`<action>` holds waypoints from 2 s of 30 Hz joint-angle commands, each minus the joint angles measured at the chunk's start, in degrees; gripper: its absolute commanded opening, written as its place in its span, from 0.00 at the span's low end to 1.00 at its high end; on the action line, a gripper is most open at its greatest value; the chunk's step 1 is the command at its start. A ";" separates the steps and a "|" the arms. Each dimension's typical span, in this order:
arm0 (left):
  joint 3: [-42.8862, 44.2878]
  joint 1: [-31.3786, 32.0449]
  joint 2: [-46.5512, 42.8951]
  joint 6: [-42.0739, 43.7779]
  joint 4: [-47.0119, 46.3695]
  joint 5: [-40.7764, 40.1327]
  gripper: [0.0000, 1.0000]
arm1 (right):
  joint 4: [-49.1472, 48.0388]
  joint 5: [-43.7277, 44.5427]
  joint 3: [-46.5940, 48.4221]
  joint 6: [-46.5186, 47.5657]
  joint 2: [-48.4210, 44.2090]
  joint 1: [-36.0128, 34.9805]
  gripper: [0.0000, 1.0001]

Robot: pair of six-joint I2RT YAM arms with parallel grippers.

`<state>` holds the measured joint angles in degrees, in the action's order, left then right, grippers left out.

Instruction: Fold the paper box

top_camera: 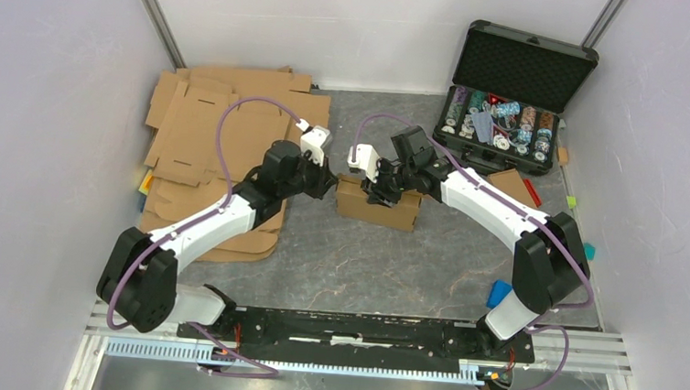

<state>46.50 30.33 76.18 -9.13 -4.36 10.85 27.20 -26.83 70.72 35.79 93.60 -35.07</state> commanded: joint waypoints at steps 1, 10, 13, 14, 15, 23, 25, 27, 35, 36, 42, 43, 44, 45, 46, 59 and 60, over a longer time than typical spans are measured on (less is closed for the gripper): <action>2.43 0.44 -1.09 0.07 -0.61 0.71 0.10 | 1.80 0.63 1.27 -0.44 1.46 0.14 0.33; 3.64 0.87 -1.55 -1.91 1.11 0.13 0.06 | 1.89 0.75 1.53 -0.63 1.64 0.07 0.33; 4.52 0.90 -0.65 -3.79 2.35 0.08 0.05 | 1.87 0.85 1.91 -0.74 1.91 0.06 0.33; 4.86 0.88 -0.34 -4.44 2.78 0.28 0.04 | 1.89 0.93 2.03 -0.89 2.05 0.05 0.32; 5.23 0.90 -0.16 -5.15 3.29 0.31 0.03 | 1.96 1.02 2.05 -1.02 2.02 0.03 0.32; 8.34 0.88 1.02 -9.29 7.70 -0.60 0.02 | 1.98 1.14 2.31 -1.12 2.42 0.05 0.32; 9.69 0.88 1.78 -10.13 8.99 -0.63 0.02 | 1.98 1.15 2.34 -1.11 2.39 0.04 0.32; 11.05 0.89 2.71 -10.99 10.44 -0.48 0.02 | 2.06 1.05 2.41 -1.17 2.46 0.07 0.32; 11.59 0.96 3.68 -12.93 12.49 -0.84 0.02 | 1.89 1.10 2.41 -1.39 2.59 0.12 0.32; 11.23 1.09 3.56 -13.54 12.26 -0.91 0.02 | 1.82 1.15 2.45 -1.40 2.63 0.01 0.32; 8.72 2.63 2.87 -13.73 11.31 -4.66 0.02 | 1.73 1.10 2.51 -1.51 2.57 0.06 0.32; 8.46 2.63 2.69 -13.60 11.30 -5.11 0.02 | 1.72 1.13 2.51 -1.59 2.61 0.07 0.32; 8.20 2.71 2.42 -13.43 11.30 -5.71 0.02 | 1.80 1.05 2.50 -1.57 2.56 0.09 0.32; 7.96 2.73 2.11 -13.06 11.30 -6.33 0.02 | 1.71 1.07 2.50 -1.60 2.55 0.13 0.32; 7.91 2.80 1.84 -12.65 11.58 -7.27 0.02 | 1.72 1.11 2.50 -1.58 2.50 0.02 0.32; 7.23 4.17 1.38 -10.46 13.94 -12.50 0.02 | 0.87 1.42 2.33 -2.12 2.16 0.05 0.32; 6.97 4.50 1.47 -10.60 13.94 -12.80 0.02 | 0.67 1.42 2.23 -2.21 2.06 0.10 0.32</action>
<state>54.87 33.80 78.91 -20.58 8.75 0.49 27.20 -26.46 72.12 34.33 94.83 -34.87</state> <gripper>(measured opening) 0.031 0.406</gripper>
